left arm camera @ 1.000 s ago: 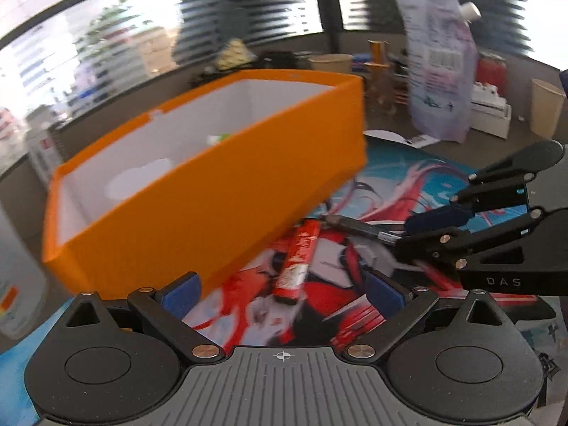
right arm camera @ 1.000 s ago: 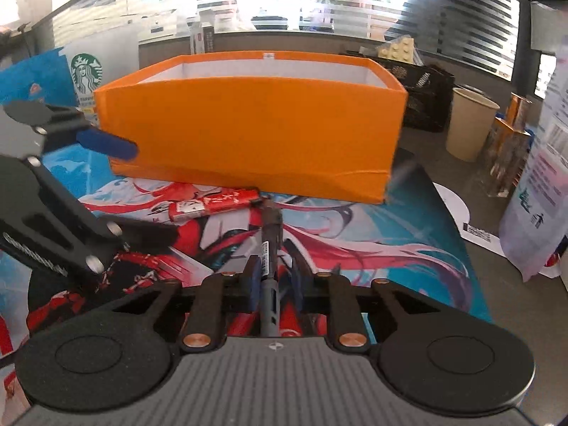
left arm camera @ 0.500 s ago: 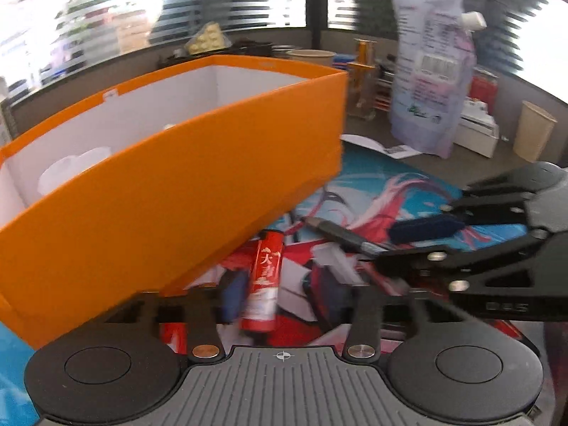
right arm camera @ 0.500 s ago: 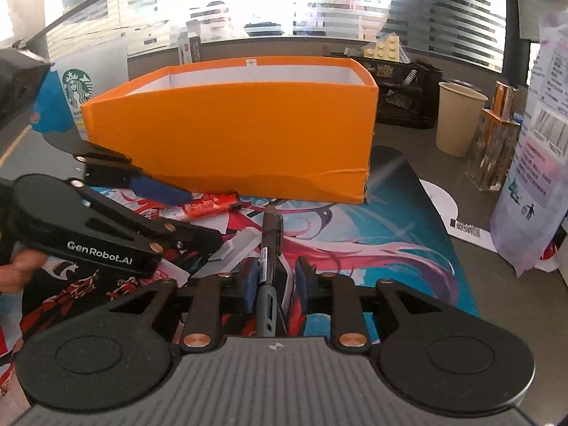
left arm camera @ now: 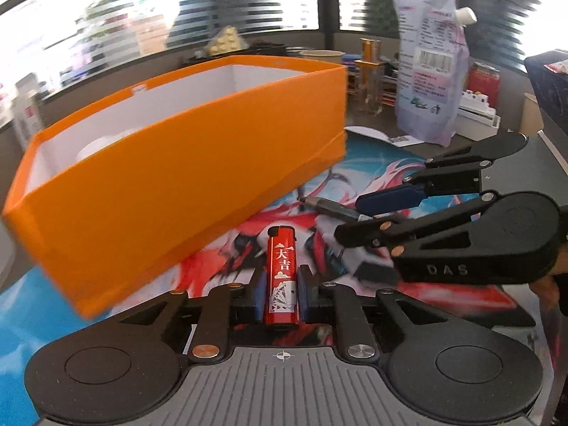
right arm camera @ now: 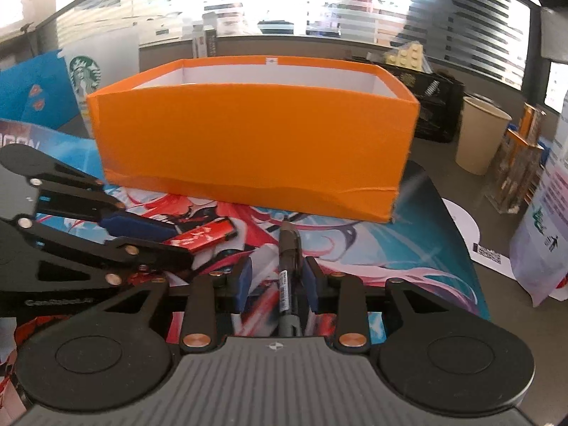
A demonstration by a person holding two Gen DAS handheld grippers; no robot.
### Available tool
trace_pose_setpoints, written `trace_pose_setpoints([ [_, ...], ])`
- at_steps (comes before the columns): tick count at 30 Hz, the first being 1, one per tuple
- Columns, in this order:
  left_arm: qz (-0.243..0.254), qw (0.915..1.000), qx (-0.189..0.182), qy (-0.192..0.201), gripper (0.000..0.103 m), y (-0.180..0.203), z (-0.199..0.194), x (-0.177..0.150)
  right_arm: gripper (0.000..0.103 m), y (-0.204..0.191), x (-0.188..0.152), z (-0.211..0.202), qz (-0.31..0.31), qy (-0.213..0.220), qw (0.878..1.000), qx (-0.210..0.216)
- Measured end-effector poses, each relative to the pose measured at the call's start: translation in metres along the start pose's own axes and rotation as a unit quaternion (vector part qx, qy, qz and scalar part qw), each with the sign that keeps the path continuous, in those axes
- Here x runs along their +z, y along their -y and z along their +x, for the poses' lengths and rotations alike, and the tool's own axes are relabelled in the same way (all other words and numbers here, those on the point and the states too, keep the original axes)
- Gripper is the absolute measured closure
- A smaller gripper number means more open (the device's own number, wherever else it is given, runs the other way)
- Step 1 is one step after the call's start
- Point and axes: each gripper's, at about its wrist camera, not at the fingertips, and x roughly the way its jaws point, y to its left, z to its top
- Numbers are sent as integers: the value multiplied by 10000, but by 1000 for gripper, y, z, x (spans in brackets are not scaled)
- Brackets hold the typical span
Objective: Organize rigid objects
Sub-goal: 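Grasp the red lighter with the left tool while the right tool grasps the black marker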
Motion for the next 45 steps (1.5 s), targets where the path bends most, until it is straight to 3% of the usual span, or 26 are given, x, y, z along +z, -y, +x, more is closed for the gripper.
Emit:
trace_pose_setpoints([
  [4,-289,9991,318,-55,86,-10,-20,-17,82,-14,-1,0,-143,50,9999,77],
  [12,-402,9980,480,-24,80,-12,-28,-24,80,-22,0,1,-272,56,9994,207],
  [13,-418,9979,501,-22,74,-13,-27,-23,80,-22,-1,0,-287,43,9993,216],
  [15,-463,9974,561,-14,50,-16,-25,-23,80,-20,-1,-1,-260,5,9993,253],
  [16,-503,9969,597,-34,25,-18,-23,-23,80,-19,-1,-1,-278,-8,9992,272],
  [17,-559,9965,617,-46,17,-21,-20,-24,80,-20,-1,-2,-300,-19,9992,277],
  [19,-696,9965,469,0,16,-26,-18,-26,80,-19,-1,-2,-315,-31,9991,291],
  [22,-640,9970,436,26,19,-24,-18,-26,81,-20,-1,-2,-242,-41,9994,256],
  [24,-584,9976,360,45,31,-22,-20,-26,84,-26,-2,-4,-314,-30,9994,155],
  [26,-455,9987,229,77,57,-15,-23,-25,89,-33,-3,-5,-429,3,9991,77],
  [28,-319,9994,109,119,72,-8,-25,-25,89,-35,-4,-5,-427,11,9991,47],
  [32,-300,9994,0,173,86,-5,-25,-26,89,-33,-3,-4,-278,18,9996,58],
  [36,-553,9984,47,130,86,-8,-24,-24,90,-34,-4,-5,-208,31,9998,20],
  [45,-600,9980,197,-9,87,-5,-28,-22,90,-29,-3,-13,136,76,9997,182],
])
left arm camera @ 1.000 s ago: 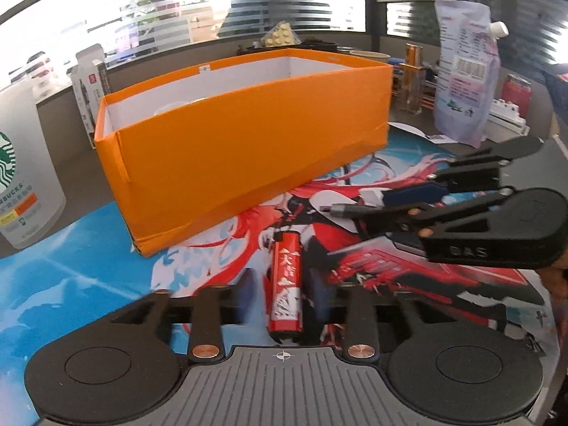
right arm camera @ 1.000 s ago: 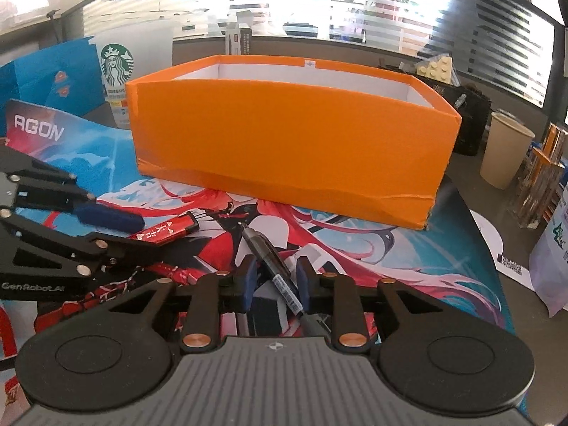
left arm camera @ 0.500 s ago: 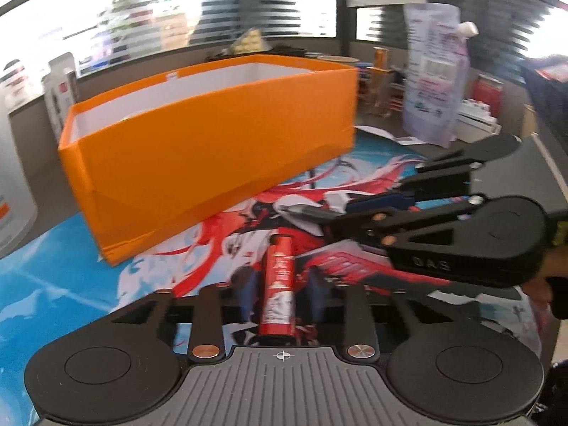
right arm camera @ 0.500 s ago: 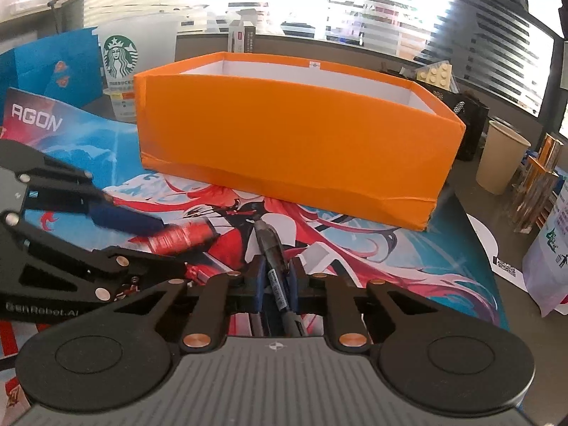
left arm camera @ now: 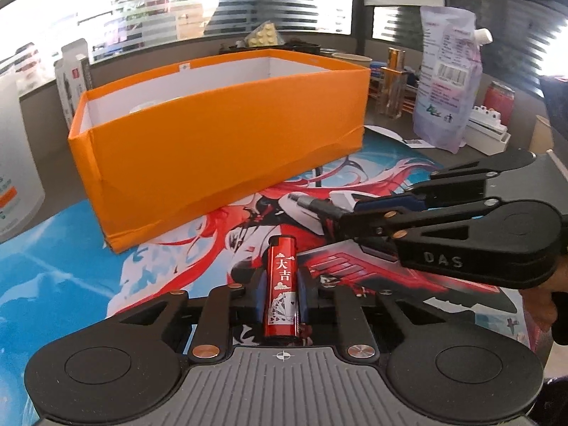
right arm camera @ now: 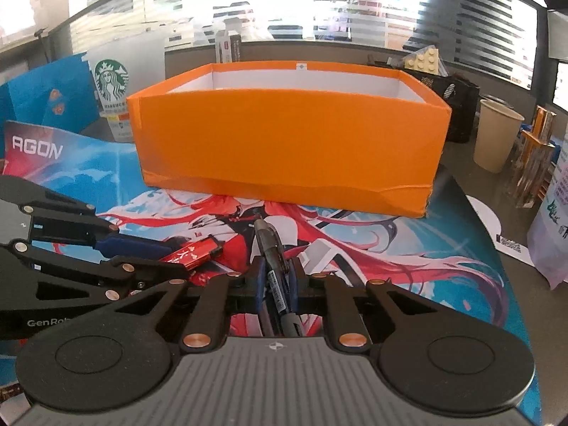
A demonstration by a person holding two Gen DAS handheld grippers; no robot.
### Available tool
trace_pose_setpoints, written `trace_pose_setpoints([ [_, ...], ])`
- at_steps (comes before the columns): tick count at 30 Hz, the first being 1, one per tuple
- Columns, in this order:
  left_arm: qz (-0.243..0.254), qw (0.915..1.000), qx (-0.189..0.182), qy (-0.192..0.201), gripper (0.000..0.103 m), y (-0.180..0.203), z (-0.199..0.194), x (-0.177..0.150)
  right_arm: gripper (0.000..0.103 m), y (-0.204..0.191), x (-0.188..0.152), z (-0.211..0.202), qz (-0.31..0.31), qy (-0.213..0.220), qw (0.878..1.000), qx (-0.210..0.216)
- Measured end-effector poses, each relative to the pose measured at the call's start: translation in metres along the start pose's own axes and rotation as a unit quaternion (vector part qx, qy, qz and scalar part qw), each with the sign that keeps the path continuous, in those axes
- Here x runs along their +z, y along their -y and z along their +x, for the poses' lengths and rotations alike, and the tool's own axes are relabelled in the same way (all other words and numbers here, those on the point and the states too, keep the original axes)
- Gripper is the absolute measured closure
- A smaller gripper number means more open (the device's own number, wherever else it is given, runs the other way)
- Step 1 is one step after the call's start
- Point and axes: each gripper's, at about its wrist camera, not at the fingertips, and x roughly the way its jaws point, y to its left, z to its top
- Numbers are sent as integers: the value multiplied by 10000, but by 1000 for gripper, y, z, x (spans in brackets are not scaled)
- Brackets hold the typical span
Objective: Organize rigid objects
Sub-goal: 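Lift the red lighter with the left tool while the right tool carries the black marker over the box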
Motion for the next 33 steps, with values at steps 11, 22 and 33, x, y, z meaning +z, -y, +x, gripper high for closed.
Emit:
trace_pose_setpoints([
  [11,-107,9998,122,141,87,-1,-20,5,90,-5,4,-13,-34,129,9999,-20],
  [22,-133,9991,177,366,87,1,-48,8,90,-16,7,-33,-118,317,9994,-48],
  [33,-210,9968,305,708,87,-4,-85,14,90,-29,16,-62,-221,644,9977,-36],
])
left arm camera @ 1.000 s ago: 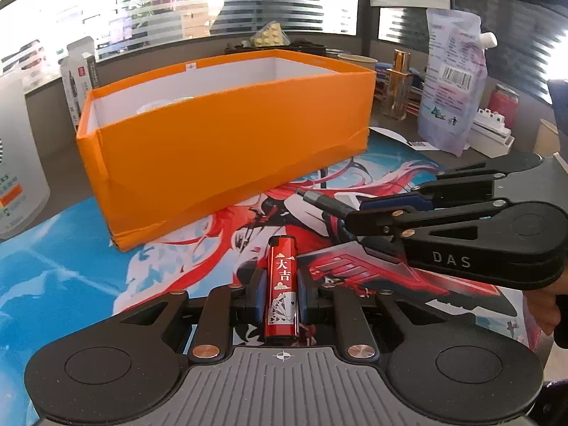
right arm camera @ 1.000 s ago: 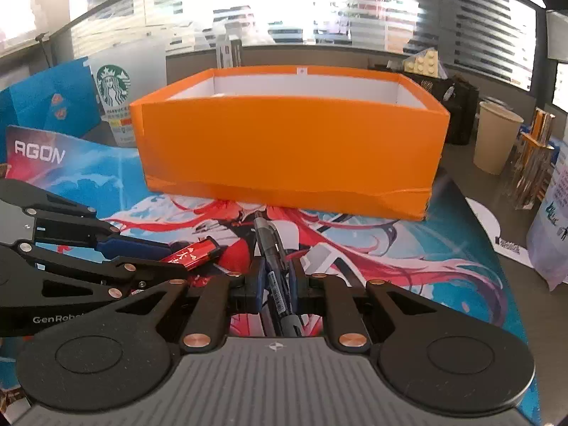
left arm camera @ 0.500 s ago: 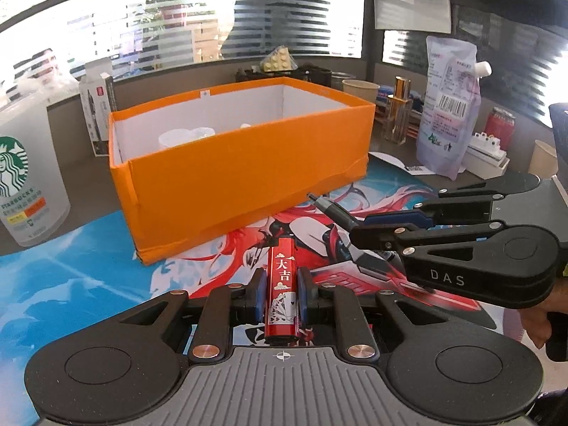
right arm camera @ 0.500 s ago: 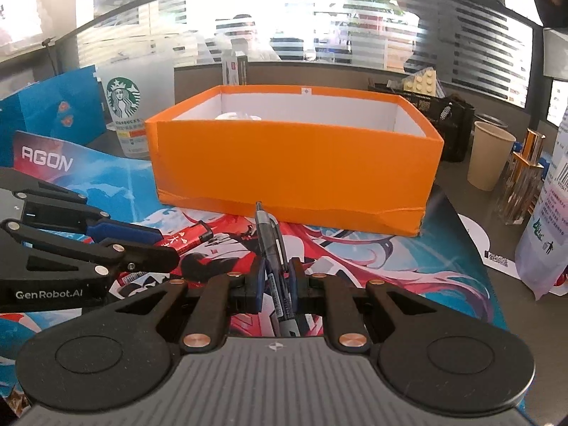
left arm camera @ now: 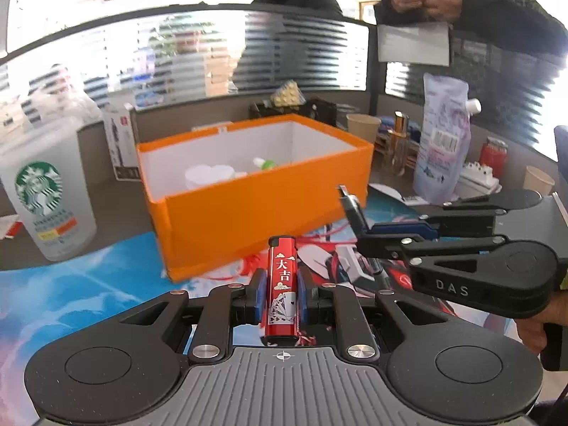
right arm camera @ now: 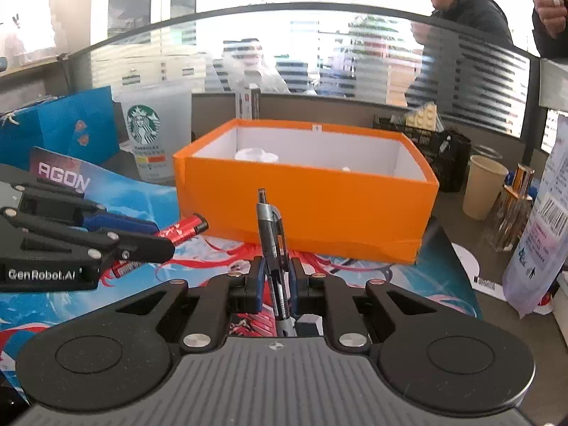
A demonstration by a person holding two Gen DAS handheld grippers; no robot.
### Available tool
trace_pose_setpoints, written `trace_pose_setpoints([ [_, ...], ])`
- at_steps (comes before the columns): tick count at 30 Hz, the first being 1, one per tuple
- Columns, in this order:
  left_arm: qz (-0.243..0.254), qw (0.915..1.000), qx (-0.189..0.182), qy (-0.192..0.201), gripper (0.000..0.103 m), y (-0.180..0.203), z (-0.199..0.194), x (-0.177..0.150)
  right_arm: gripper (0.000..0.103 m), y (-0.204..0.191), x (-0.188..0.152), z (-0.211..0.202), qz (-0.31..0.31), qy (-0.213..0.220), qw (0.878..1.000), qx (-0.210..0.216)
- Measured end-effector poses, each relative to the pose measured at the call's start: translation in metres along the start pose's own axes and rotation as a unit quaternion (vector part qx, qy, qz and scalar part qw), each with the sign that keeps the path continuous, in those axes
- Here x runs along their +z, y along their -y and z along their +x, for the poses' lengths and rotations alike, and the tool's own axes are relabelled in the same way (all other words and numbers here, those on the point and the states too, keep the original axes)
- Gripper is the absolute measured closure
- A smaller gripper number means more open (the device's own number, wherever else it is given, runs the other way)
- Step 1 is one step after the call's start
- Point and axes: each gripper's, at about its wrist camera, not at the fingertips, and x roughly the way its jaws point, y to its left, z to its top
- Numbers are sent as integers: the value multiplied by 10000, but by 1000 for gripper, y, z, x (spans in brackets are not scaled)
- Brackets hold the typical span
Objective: Organize rigid objects
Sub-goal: 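Lift the red lighter with the left tool while the right tool carries the black marker over the box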
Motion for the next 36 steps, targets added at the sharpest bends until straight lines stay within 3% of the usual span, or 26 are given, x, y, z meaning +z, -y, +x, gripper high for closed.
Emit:
trace_pose_setpoints([
  [17,-77,9985,143,532,87,-13,-31,38,91,4,33,-32,188,709,9972,130],
  [36,-71,9967,204,783,87,-16,-19,84,91,21,71,-37,236,1222,9921,143],
])
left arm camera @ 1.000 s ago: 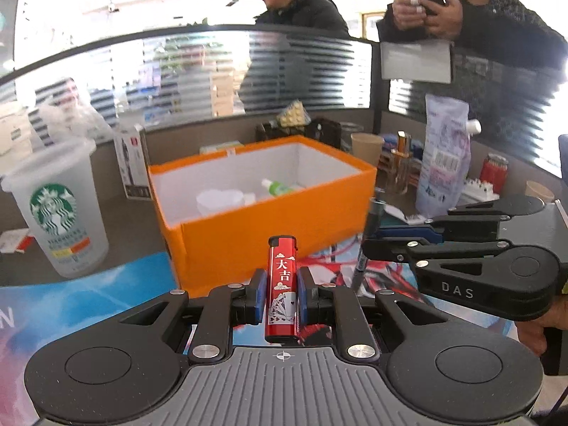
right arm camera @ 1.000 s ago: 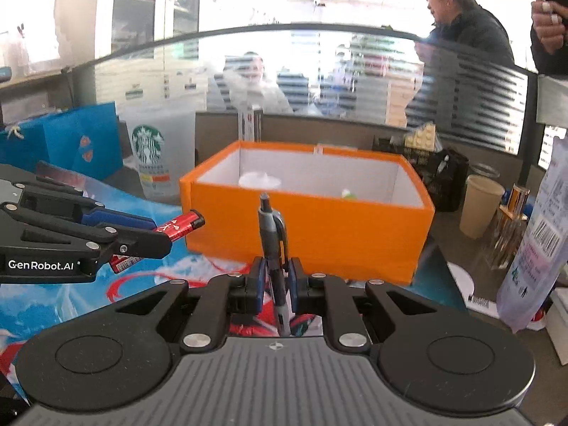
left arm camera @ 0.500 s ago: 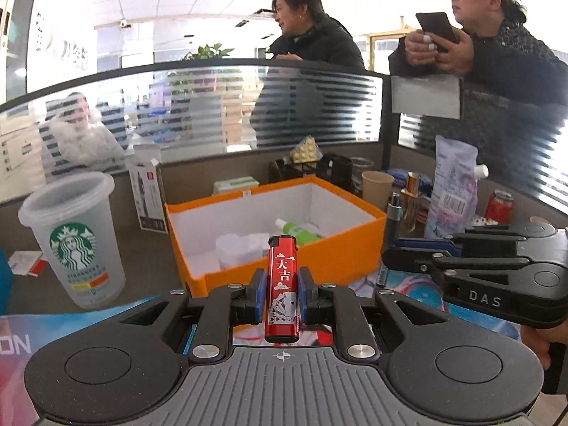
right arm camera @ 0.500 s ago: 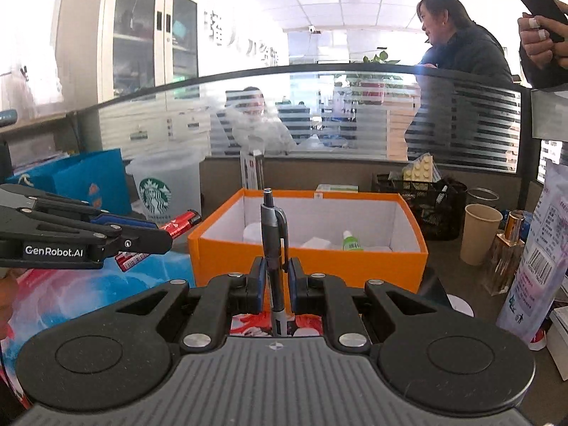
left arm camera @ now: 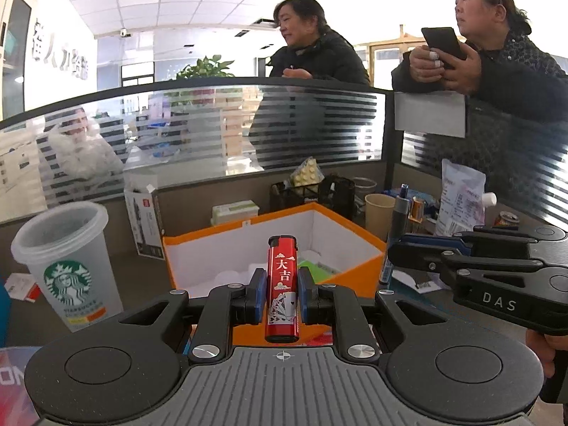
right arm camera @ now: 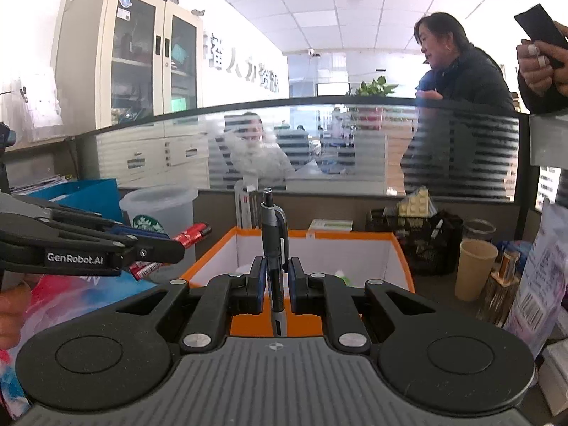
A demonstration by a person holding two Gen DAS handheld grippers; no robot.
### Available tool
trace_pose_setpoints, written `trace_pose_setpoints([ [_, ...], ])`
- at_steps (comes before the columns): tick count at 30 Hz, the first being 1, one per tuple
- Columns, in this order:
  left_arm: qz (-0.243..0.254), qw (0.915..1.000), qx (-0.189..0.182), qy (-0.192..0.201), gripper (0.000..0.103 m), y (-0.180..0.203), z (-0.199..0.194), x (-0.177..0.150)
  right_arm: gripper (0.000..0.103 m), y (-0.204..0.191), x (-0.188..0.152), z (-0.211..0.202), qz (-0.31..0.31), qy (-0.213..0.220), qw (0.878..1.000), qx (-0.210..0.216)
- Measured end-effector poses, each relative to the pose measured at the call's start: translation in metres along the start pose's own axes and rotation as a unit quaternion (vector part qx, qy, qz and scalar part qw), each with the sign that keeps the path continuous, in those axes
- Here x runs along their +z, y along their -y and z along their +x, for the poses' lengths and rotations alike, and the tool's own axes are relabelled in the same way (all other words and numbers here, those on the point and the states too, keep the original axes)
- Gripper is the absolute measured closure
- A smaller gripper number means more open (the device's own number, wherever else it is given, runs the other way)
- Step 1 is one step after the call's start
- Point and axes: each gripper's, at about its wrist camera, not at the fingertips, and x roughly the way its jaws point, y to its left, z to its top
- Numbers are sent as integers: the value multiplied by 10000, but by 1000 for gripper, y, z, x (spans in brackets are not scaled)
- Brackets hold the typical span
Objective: Organize rigid objects
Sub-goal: 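Lift the red lighter with the left tool while the right tool carries the black marker over the box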
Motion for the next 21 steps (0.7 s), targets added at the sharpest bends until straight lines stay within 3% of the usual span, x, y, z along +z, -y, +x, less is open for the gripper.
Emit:
trace_pose_setpoints([
  [21,-202,9998,57,-34,87,-21,65,39,91,23,41,52,-101,173,9998,-68],
])
